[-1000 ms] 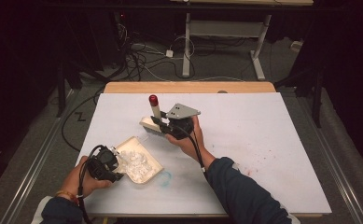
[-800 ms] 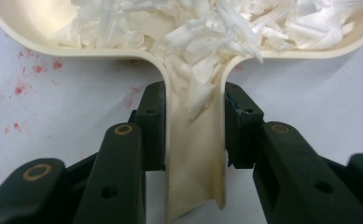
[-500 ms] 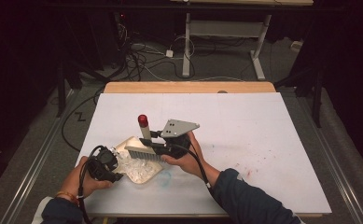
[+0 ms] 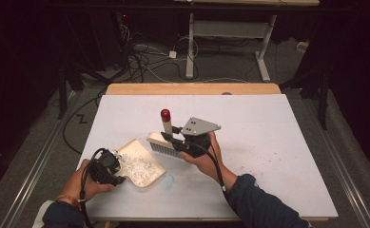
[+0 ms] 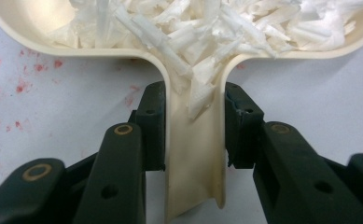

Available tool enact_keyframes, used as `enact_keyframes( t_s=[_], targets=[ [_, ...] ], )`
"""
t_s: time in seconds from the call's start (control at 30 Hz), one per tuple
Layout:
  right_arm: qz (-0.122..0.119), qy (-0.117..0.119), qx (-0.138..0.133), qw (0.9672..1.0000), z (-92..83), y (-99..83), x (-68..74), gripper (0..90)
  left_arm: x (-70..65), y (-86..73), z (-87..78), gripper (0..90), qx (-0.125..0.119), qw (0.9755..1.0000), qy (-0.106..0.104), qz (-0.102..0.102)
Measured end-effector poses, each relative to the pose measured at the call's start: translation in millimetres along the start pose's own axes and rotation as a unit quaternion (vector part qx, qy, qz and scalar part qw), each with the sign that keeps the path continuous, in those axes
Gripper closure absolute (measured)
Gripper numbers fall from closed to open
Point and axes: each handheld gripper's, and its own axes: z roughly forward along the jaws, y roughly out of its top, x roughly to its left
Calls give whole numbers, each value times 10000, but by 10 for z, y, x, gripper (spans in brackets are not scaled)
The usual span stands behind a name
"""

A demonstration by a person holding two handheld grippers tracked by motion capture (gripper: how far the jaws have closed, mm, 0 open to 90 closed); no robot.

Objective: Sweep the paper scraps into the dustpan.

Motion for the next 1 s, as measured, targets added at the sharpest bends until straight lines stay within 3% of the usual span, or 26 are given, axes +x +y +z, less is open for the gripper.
enact_keyframes(
  t_s=[0.07, 0.2, 0.4, 0.63, 0.7, 0.77, 1.0],
  targets=[
    [-70, -67, 158, 9998, 13, -56, 36, 708, -6, -6, -6, 633, 63, 10000, -3, -14],
    [-198, -39, 195, 9996, 22, -94, 121, 709, -19, -28, -52, 634, 133, 9999, 30, 12],
    [-189, 135, 307, 9993, -5, -82, 254, 706, -29, -45, -73, 634, 172, 9998, 40, -3],
    [14, 539, 84, 9985, -24, -44, 426, 709, -26, -41, -59, 633, 178, 9998, 52, -17],
    [27, 644, -25, 9979, -55, -10, 444, 709, -22, -41, -55, 633, 171, 9998, 56, -20],
    [-86, 579, -70, 9983, -93, 25, 451, 709, -21, -39, -42, 633, 183, 9998, 51, -25],
    [-46, 430, -84, 9990, -204, 51, 331, 709, -23, -41, -35, 633, 176, 9998, 44, -53]
  ],
)
